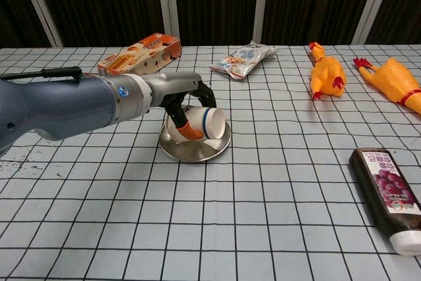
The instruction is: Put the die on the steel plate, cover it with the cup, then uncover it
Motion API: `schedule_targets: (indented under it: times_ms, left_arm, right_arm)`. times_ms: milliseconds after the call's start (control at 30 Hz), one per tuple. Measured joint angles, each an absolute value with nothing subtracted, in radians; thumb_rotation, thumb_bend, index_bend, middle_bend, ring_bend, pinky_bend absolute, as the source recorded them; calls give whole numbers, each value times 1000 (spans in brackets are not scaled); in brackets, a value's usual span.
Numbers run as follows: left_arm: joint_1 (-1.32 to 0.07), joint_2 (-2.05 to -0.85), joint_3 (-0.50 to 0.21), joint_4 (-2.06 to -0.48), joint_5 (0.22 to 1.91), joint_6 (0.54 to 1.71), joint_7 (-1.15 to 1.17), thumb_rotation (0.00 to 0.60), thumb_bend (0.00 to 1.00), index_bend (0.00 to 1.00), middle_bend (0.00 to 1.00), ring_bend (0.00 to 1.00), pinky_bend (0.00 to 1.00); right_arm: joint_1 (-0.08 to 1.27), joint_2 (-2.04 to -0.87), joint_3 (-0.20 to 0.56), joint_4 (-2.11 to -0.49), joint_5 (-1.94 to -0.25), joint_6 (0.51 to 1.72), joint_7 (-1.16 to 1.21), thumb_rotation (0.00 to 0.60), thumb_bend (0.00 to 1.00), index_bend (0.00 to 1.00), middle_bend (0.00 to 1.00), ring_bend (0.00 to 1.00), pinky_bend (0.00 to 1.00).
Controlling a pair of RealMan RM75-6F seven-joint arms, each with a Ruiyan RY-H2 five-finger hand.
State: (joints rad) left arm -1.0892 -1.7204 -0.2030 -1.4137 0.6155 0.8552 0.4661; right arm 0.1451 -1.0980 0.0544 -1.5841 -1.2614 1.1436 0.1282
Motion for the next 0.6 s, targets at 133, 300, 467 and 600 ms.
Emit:
schedule_targets:
  times_ms: [133, 300, 467, 600]
  left_arm:
    - [-1079, -1713, -208, -1414, 630, 853, 444, 600, 519, 608, 251, 0, 0]
    - [-1068, -1705, -213, -1413, 650, 855, 424, 600, 521, 608, 251, 0, 0]
    - [-1051, -1704, -218, -1410, 704, 862, 383, 600, 529, 612, 253, 0, 0]
    - [-1025, -1703, -222, -1407, 774, 864, 305, 600, 549, 613, 258, 0, 0]
  right_arm:
    - [146, -1099, 54, -1583, -1263, 1143, 128, 600, 232, 210, 108, 105, 0]
    - [145, -1099, 55, -1583, -1261, 1146, 127, 600, 232, 209, 108, 105, 0]
    - [145, -1099, 55, -1583, -1261, 1146, 128, 600, 231, 209, 108, 105, 0]
    - [143, -1098, 56, -1582, -1261, 1149, 132, 600, 232, 209, 108, 105, 0]
